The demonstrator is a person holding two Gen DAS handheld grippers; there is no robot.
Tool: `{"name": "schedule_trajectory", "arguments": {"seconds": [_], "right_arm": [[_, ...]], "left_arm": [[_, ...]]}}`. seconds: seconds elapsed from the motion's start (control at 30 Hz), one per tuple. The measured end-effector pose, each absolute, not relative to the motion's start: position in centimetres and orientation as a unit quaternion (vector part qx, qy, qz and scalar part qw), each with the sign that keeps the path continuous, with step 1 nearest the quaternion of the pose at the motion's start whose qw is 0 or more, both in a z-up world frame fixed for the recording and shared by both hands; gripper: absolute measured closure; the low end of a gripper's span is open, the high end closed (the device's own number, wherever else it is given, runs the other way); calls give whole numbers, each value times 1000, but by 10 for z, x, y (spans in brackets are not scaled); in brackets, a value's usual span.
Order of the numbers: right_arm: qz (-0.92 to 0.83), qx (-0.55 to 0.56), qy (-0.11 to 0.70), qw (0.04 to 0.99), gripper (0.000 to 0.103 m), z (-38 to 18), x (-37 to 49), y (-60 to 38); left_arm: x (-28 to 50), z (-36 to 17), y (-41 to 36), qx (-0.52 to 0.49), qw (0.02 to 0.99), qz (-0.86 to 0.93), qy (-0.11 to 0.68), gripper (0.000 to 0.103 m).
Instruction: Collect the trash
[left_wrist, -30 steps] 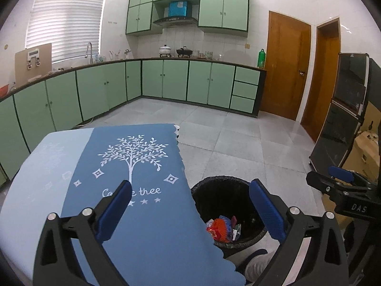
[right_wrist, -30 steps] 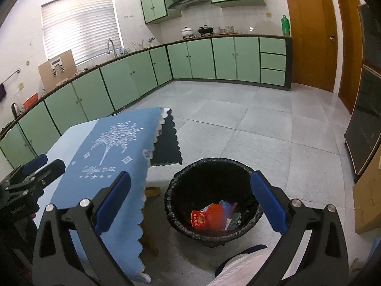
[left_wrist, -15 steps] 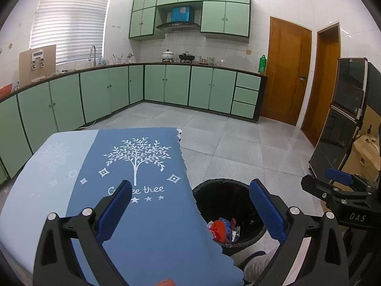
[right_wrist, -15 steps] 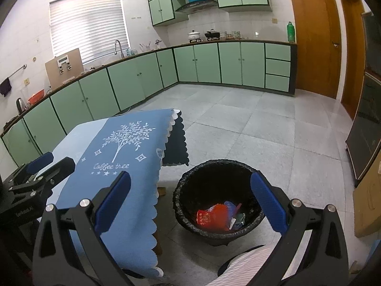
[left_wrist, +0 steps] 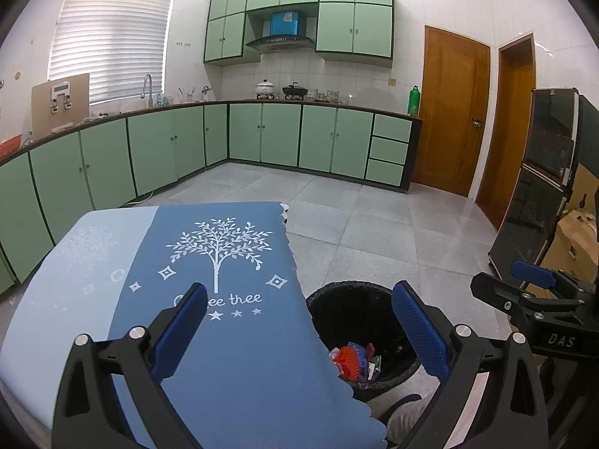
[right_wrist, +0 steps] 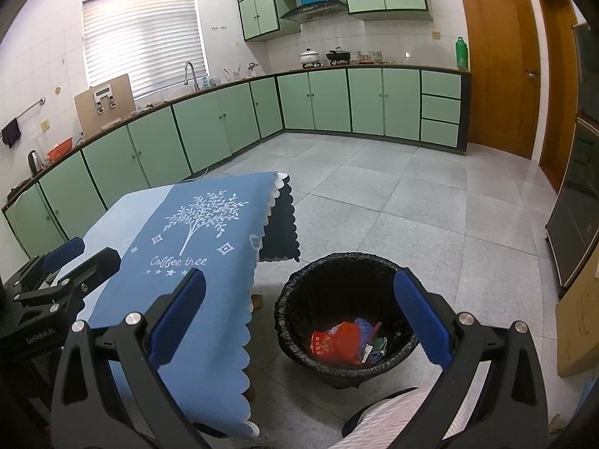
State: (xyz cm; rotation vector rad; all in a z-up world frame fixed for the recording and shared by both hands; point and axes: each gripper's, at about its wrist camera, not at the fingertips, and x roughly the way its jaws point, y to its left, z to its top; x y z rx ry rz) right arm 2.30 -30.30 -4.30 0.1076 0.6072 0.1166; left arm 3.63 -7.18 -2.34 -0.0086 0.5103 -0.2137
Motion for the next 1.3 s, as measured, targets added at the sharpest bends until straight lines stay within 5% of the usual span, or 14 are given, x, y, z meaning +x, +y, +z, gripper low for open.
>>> {"name": "schedule_trajectory", "arguments": {"seconds": [1.3], "right_arm": [[63,47,298,951,5,-42,28,-300]], "left_arm": [[38,-23,-69,-3,963,-103,251,6]]}}
